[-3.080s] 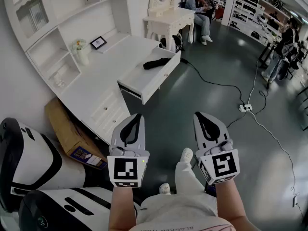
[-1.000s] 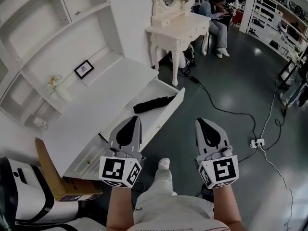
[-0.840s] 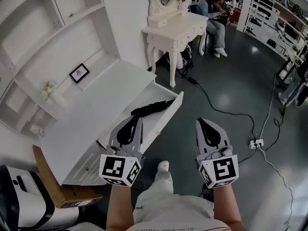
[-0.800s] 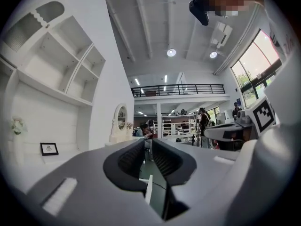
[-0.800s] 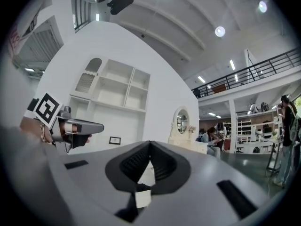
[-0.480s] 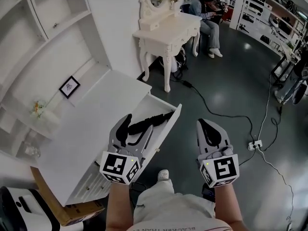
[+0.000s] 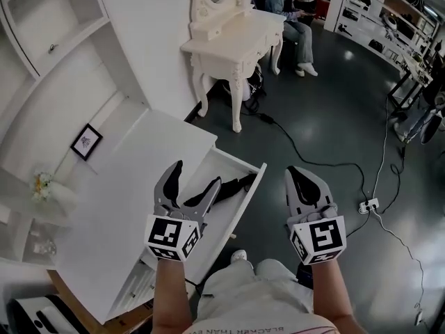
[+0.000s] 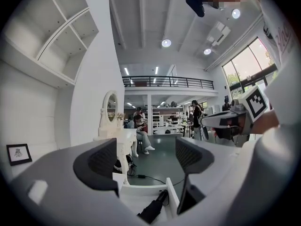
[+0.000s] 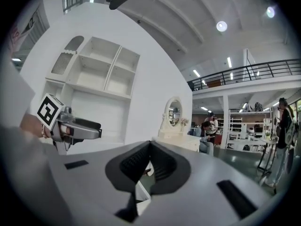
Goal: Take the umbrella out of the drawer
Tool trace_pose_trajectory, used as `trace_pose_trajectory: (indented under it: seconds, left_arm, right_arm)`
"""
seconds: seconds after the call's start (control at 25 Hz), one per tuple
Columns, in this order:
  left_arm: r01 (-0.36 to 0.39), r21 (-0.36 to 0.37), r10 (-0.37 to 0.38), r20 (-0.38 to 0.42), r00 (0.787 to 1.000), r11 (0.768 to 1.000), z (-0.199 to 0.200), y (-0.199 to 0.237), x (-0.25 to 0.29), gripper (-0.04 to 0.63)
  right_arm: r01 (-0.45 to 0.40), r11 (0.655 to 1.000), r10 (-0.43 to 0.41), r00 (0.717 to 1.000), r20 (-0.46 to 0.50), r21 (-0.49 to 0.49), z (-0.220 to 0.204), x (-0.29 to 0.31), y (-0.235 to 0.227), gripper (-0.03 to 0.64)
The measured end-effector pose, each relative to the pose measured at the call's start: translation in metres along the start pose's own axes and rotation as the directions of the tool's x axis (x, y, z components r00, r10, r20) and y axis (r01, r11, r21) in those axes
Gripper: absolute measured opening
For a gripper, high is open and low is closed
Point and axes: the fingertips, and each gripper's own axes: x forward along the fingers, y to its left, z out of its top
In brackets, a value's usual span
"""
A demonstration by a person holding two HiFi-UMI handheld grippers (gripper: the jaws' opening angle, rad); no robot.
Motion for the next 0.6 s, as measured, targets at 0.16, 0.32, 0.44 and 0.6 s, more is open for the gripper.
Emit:
trace_pose_trajectory:
  seconds: [0.16,0.32,0.44,0.6]
  left_arm:
    - [-0.011,-0.007,0.011,-0.029,1.0,1.0,-0.013,0.015,0.011,0.376]
    - [-0.023,-0.012,0.022,-0.079,0.997,1.0,-0.032,0.022,0.019,0.376]
    - [-0.026,0.003,0.026,-0.119,0.993,1.0,-0.046,0.022,0.025,0.376]
    - [-0.018,0.001,0.018,-0.171,0.985,1.0,-0.067,0.017,0.033,0.376]
  right_arm:
    - [-0.003,1.0,0.003,0.999,-0.046,0.011,-0.014,0.016,-0.003,0.005]
    - [-0.009,1.0,0.011,0.996,-0.084,0.03,-0.03,0.026,-0.007,0.005]
    - [-0.016,0.998,0.022,0.994,-0.111,0.055,-0.045,0.03,-0.011,0.005]
    - [-0.025,0.997,0.037,0.987,-0.158,0.074,-0.07,0.037,-0.015,0.005]
